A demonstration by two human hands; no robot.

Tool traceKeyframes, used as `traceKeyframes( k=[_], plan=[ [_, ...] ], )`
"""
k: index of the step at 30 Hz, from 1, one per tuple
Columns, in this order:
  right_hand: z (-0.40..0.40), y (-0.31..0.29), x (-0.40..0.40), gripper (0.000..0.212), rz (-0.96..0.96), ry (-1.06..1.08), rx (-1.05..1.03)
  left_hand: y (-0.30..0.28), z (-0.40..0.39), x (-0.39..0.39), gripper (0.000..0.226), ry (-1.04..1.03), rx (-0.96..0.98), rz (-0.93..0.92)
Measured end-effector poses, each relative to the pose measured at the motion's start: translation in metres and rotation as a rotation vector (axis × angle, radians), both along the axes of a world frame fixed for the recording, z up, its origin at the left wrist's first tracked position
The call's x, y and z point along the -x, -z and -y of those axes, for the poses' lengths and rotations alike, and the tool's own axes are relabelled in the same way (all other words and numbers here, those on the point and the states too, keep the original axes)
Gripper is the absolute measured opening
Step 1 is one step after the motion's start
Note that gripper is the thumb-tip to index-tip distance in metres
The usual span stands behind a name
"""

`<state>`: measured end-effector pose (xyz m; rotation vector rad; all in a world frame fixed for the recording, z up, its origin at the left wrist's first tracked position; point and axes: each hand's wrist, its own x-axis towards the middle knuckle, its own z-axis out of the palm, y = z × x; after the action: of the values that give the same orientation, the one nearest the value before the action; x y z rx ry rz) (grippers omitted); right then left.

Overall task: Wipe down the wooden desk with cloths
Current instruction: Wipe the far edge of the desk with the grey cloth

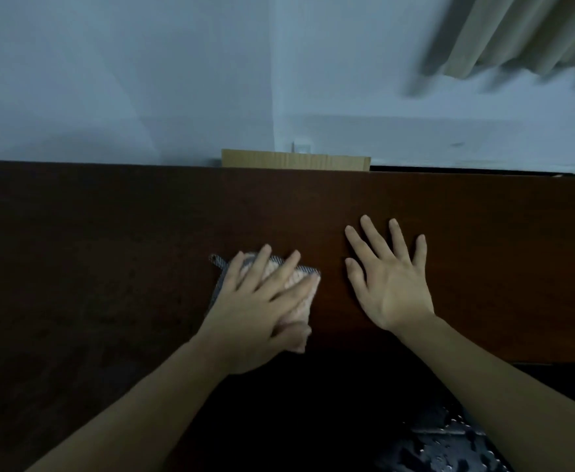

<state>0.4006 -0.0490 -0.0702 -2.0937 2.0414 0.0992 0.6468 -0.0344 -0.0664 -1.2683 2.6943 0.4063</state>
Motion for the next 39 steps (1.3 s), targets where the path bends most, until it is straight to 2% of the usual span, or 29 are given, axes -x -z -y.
traceKeyframes(
  k=[3, 6, 10, 14, 33, 39],
  plan=[
    [-0.002, 0.000, 0.001, 0.071, 0.016, 0.012, 0.007, 0.003, 0.004, -0.012, 0.070, 0.058, 0.016, 0.013],
    [-0.002, 0.001, 0.002, 0.070, 0.019, 0.014, 0.009, -0.001, 0.036, -0.007, 0.073, -0.029, -0.014, 0.032],
    [-0.001, 0.001, 0.003, 0.070, 0.006, 0.019, 0.014, 0.002, 0.088, 0.000, 0.073, -0.165, 0.037, 0.061],
    [-0.002, 0.001, 0.003, 0.070, 0.020, 0.030, 0.014, 0.006, 0.113, 0.006, 0.073, -0.218, 0.064, 0.043],
    [-0.003, 0.007, 0.008, 0.057, 0.065, 0.030, 0.042, 0.004, 0.130, 0.004, 0.074, -0.166, 0.034, 0.014],
    [-0.004, 0.010, 0.009, 0.057, 0.078, 0.030, 0.069, 0.006, 0.152, 0.004, 0.072, -0.248, 0.048, -0.003]
  ],
)
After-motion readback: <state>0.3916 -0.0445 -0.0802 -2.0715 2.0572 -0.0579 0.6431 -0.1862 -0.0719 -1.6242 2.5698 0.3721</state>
